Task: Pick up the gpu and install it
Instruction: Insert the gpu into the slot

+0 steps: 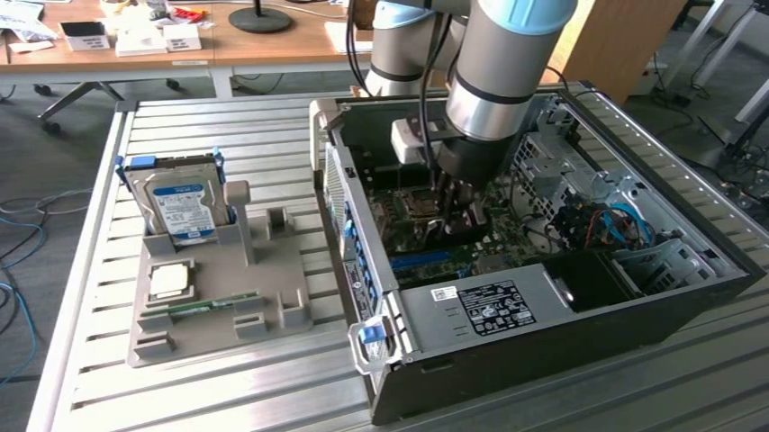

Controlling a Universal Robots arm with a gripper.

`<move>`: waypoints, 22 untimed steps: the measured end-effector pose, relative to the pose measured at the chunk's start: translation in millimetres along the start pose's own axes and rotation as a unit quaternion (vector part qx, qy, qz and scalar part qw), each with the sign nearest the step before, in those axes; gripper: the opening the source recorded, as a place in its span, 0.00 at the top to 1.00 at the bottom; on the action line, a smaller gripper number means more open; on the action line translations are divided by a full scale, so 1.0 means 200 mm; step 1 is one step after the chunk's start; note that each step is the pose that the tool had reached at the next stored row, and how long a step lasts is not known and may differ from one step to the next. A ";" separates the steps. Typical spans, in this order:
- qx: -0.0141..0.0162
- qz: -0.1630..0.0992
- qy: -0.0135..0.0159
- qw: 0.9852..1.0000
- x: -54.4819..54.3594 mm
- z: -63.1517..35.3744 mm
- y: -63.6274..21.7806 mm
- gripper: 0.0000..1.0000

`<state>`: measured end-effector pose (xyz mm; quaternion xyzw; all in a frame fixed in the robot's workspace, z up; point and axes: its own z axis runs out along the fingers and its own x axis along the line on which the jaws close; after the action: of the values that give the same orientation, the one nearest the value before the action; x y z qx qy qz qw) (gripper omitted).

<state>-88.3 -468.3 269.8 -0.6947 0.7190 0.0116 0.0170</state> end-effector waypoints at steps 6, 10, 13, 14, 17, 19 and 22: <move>-0.001 0.000 0.000 1.000 0.00 0.005 -0.001 0.73; -0.001 -0.001 -0.005 1.000 0.00 0.010 -0.001 0.73; -0.001 -0.001 -0.005 1.000 0.00 0.010 0.000 0.73; -0.001 -0.001 -0.005 1.000 0.00 0.010 0.000 0.73; -0.001 -0.001 -0.005 1.000 0.00 0.012 0.000 0.73; -0.001 -0.001 -0.005 1.000 0.00 0.017 0.000 0.73; -0.001 -0.001 -0.005 1.000 0.00 0.021 0.001 0.73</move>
<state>-88.4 -468.3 265.6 -0.6951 0.7184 0.0156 0.0203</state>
